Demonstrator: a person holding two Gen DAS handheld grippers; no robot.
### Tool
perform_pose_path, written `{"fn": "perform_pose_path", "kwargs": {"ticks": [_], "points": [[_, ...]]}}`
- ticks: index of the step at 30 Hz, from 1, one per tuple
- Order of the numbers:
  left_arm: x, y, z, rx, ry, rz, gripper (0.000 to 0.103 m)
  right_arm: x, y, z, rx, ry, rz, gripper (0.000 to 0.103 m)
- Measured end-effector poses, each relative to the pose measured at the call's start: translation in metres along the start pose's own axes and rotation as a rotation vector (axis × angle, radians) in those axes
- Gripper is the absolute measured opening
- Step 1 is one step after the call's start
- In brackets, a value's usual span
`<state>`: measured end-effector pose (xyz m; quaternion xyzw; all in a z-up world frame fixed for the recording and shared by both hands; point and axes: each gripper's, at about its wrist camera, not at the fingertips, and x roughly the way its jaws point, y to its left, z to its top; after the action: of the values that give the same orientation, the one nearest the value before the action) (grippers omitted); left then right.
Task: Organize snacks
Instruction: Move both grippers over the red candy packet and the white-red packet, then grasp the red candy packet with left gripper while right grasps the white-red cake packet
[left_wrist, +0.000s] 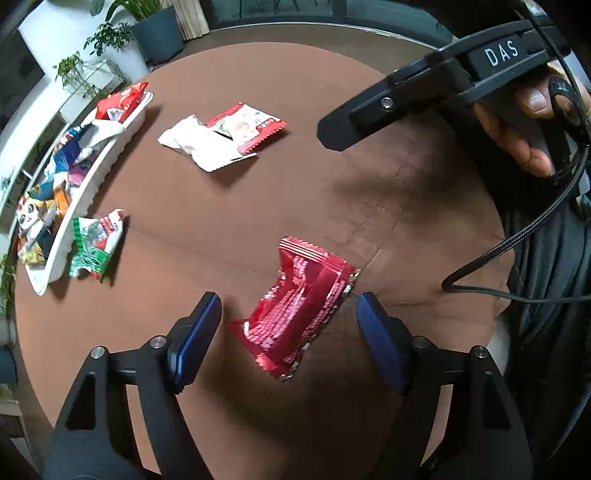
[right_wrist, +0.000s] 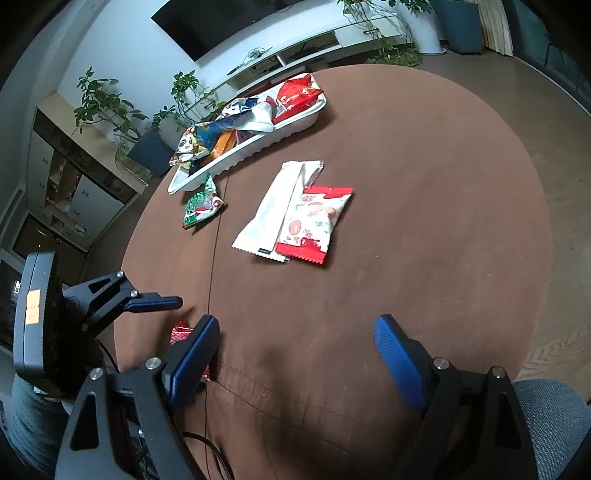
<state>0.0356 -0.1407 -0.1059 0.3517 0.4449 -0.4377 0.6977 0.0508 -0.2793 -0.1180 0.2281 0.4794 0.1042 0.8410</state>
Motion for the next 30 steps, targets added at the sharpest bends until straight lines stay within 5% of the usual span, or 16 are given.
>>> {"fn": "perform_pose_path", "kwargs": {"ticks": [5, 15, 21, 23, 24, 28, 30], "points": [[0.000, 0.005, -0.002, -0.086, -0.007, -0.071, 0.051, 0.001, -0.001, 0.000, 0.000, 0.004, -0.004, 0.088], [-0.006, 0.010, -0.010, -0.276, -0.061, -0.104, 0.035, 0.004, 0.005, -0.002, -0.024, 0.008, -0.028, 0.088], [-0.007, 0.006, -0.005, -0.281, -0.071, -0.115, 0.041, 0.005, 0.007, -0.002, -0.037, 0.014, -0.037, 0.088], [-0.011, 0.004, -0.003, -0.286, -0.080, -0.110, 0.068, 0.006, 0.007, -0.002, -0.038, 0.014, -0.038, 0.088], [-0.012, 0.003, -0.002, -0.285, -0.086, -0.100, 0.074, 0.006, 0.007, -0.002, -0.039, 0.014, -0.040, 0.088], [-0.009, 0.000, 0.006, -0.274, -0.088, -0.087, 0.073, 0.007, 0.008, -0.001, -0.043, 0.015, -0.044, 0.088], [-0.006, 0.000, 0.008, -0.280, -0.085, -0.098, 0.061, 0.007, 0.009, 0.000, -0.045, 0.017, -0.046, 0.088]]}}
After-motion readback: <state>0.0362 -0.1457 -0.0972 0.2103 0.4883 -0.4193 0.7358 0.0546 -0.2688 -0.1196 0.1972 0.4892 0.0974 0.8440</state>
